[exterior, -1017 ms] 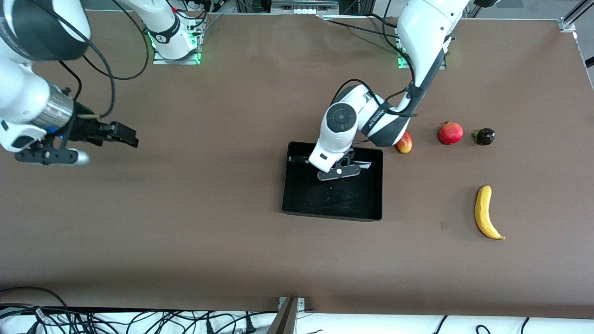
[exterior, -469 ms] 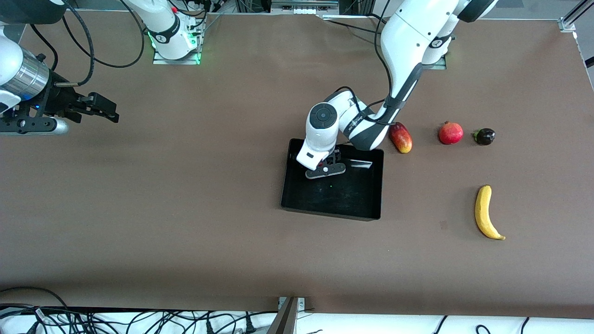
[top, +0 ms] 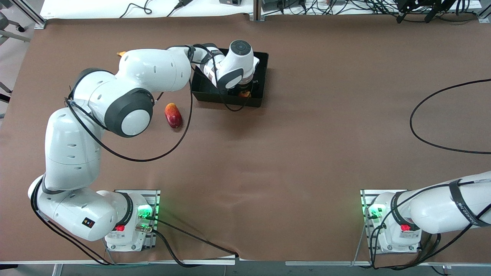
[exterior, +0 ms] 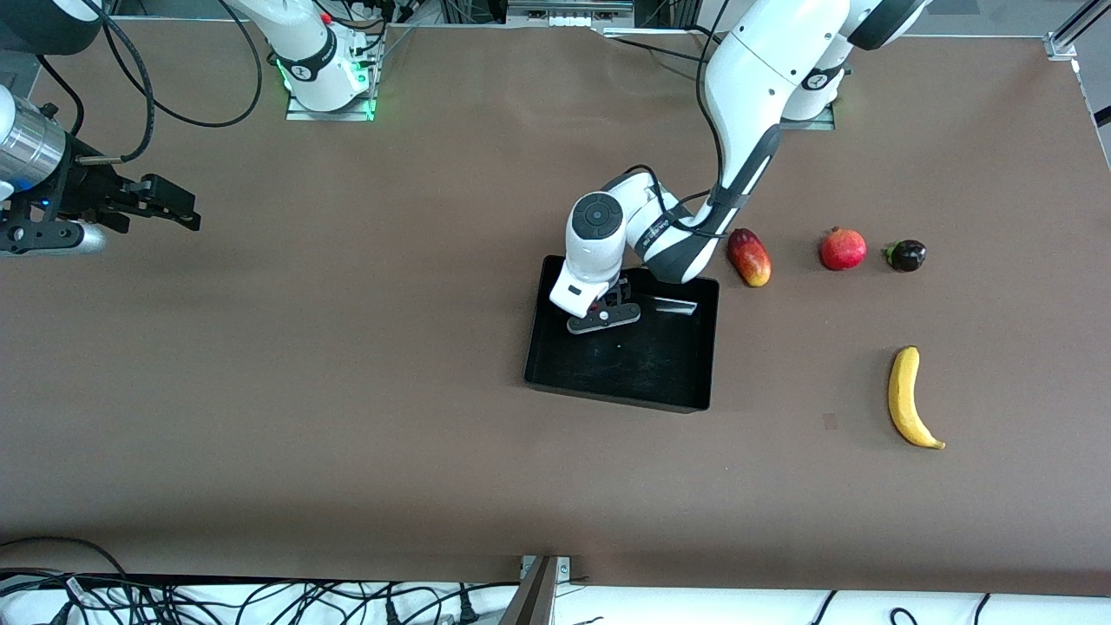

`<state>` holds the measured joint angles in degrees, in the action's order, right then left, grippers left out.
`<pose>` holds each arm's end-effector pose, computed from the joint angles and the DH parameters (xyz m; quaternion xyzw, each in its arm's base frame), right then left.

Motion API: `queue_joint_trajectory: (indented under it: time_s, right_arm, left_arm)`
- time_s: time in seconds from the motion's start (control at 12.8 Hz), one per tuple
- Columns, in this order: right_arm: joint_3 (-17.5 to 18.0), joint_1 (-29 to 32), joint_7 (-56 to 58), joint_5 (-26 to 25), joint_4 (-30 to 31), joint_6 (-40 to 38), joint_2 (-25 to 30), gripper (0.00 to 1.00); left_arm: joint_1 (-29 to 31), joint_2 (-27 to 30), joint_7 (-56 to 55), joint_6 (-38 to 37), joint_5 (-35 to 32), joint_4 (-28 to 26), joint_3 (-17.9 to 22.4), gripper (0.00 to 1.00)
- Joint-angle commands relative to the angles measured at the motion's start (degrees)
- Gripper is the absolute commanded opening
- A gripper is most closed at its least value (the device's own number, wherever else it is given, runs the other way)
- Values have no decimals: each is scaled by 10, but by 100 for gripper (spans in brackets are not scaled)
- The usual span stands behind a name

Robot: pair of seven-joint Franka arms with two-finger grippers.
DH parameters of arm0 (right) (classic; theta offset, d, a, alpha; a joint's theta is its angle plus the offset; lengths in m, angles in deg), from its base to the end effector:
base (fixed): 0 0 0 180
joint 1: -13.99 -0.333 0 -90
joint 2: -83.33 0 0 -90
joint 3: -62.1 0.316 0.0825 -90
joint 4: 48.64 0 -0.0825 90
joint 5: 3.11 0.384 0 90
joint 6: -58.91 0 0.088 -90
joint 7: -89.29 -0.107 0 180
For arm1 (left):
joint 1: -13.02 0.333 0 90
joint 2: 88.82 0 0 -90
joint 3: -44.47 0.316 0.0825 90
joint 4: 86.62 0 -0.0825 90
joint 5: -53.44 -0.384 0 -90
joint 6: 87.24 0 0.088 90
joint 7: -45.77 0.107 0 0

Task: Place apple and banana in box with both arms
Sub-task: 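Release the apple and move the left gripper toward the banana, then lower the left gripper onto the yellow banana and close on it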

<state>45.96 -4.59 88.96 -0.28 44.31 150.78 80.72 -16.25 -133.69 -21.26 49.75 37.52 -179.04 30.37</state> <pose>0.5666 0.0326 0.5784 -0.9992 -0.0168 0.0317 0.0176 0.5199 -0.4584 0.1778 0.9899 0.1408 0.0155 0.0054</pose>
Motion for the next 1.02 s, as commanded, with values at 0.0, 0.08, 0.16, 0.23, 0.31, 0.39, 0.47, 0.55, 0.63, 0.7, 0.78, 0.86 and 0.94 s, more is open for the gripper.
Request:
queue_joint_trajectory:
  time_s: [0.0,0.08,0.16,0.23,0.31,0.39,0.47,0.55,0.63,0.7,0.78,0.86,0.94]
  right_arm:
    - [17,16,8,-9,7,1,9,100]
    - [17,16,8,-11,5,3,7,100]
    - [17,16,8,-15,1,4,4,100]
    - [17,15,7,-18,1,5,3,100]
    - [17,15,7,-18,-1,5,3,100]
    - [17,15,8,-19,-4,6,1,100]
    - [17,14,6,-24,-15,5,-2,100]
    - [17,13,7,-26,-22,6,-5,100]
    - [17,12,6,-31,-28,0,-6,100]
    - [17,11,6,-38,-31,-1,-6,100]
    - [16,11,7,-41,-35,0,-5,100]
    - [15,12,7,-41,-43,0,-5,100]
    - [15,12,7,-41,-51,0,-6,100]
  left_arm:
    - [15,17,-20,-78,-13,33,-14,100]
    - [35,35,-14,-108,-11,37,-28,100]
    - [54,52,-13,-125,-10,35,-37,100]
    - [70,66,-10,-141,-10,33,-40,100]
    - [90,79,-6,-158,-10,35,-44,100]
    - [122,91,18,-167,-2,36,-52,100]
    - [154,108,62,-187,10,35,-53,100]
    - [194,115,129,-213,18,35,-53,100]
    - [236,116,203,-228,26,34,-52,100]
    - [284,116,266,-234,26,32,-53,100]
    - [319,114,323,-233,26,35,-52,100]
    - [356,112,392,-229,26,35,-52,100]
    - [391,112,466,-229,26,34,-50,100]
